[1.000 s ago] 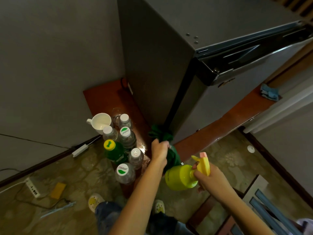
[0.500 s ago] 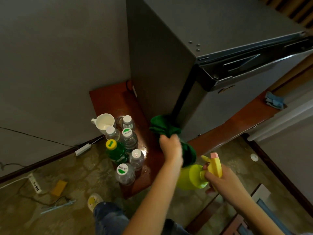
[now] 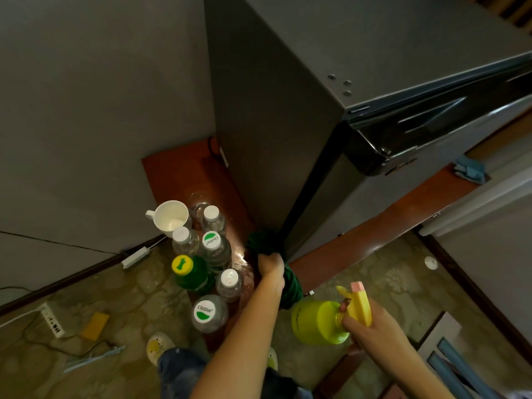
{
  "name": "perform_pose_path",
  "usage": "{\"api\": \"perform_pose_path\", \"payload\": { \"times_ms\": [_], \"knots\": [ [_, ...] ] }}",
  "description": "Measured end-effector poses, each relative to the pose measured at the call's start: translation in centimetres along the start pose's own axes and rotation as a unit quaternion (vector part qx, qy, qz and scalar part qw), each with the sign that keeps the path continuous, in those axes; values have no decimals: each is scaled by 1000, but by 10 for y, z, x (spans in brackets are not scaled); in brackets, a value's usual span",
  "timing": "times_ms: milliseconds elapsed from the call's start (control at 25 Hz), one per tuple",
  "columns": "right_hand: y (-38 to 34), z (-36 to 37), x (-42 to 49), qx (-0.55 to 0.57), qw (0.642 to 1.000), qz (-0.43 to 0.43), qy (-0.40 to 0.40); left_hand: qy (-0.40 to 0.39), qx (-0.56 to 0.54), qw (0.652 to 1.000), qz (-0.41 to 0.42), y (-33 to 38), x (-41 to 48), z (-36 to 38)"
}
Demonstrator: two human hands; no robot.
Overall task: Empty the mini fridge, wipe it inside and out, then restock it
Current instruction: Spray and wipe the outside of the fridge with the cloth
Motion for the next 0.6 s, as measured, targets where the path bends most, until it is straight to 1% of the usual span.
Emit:
{"api": "perform_pose_path", "payload": {
  "times_ms": [80,160,240,320,400,480,560,600],
  "knots": [
    [-3,-2,-2,9,1000,-4,7,4,-25,1000,15,0,-7,0],
    [-9,-6,0,0,1000,-18,16,-17,-41,998,43,12,-29,1],
    [-17,-10,1,-9,1000,-28,7,-34,-48,994,88,29,-64,3],
    [-25,-11,2,-11,999,-40,-10,-54,-49,985,156,49,-106,5],
    [-32,-11,4,-33,998,-60,-16,-95,-41,964,245,72,-151,9],
    [-39,-7,8,-50,996,-79,-12,-127,-5,933,338,95,-196,14],
    [-50,1,12,-74,991,-111,-10,-131,47,895,424,112,-228,21],
    [-56,6,14,-86,988,-126,-21,-120,70,874,465,117,-236,23]
  ]
}}
Point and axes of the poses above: each hand's wrist, its own x-axis towards the middle knuckle, its own z-axis out of the palm, y = z × x, the point moved 5 cm from there along x, towards the middle knuckle, and after that the axes turned 6 degrees about -y, right-handed, at the moved point
